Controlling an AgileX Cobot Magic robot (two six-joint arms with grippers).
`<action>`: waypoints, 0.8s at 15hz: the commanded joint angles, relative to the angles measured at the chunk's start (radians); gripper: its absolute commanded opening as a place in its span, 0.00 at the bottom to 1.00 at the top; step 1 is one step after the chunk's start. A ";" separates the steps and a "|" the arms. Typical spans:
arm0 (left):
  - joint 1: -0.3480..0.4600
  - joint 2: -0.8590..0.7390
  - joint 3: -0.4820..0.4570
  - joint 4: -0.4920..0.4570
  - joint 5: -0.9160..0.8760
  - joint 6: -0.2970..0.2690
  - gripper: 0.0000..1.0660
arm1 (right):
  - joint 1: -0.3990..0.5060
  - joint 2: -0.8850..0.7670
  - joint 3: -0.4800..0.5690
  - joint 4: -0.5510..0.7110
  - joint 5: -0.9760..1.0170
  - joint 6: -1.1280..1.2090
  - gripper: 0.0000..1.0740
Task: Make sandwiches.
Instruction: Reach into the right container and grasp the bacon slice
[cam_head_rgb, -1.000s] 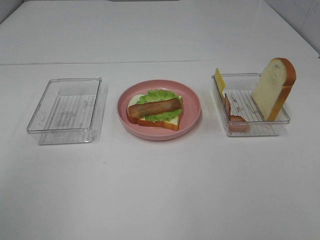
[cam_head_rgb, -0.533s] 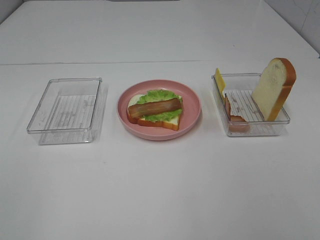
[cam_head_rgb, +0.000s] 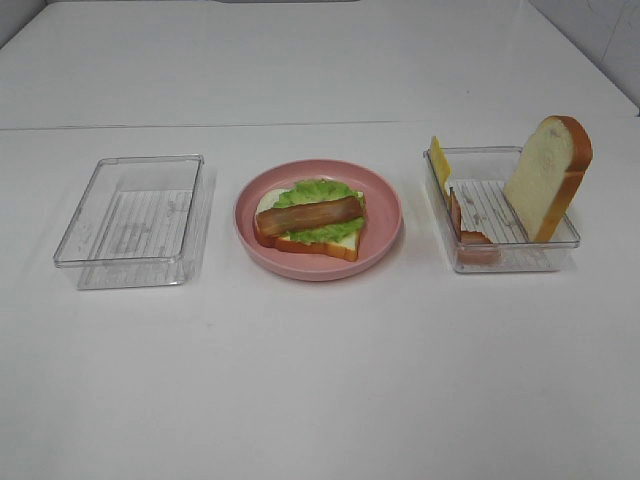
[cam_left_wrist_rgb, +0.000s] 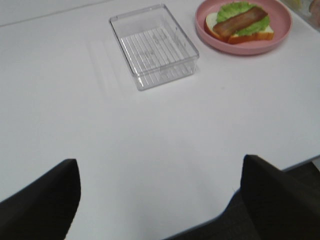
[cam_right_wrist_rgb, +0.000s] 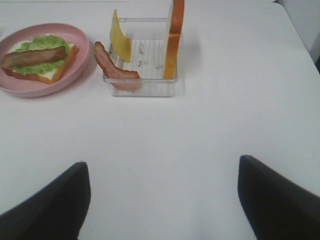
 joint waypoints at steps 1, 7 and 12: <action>0.000 -0.021 0.038 0.001 -0.091 0.000 0.78 | -0.007 0.132 -0.021 0.062 -0.111 -0.007 0.71; 0.000 -0.020 0.048 0.009 -0.107 0.000 0.78 | -0.007 0.726 -0.176 0.086 -0.194 -0.055 0.71; 0.000 -0.020 0.048 0.009 -0.107 0.000 0.78 | -0.006 1.170 -0.474 0.138 -0.029 -0.067 0.71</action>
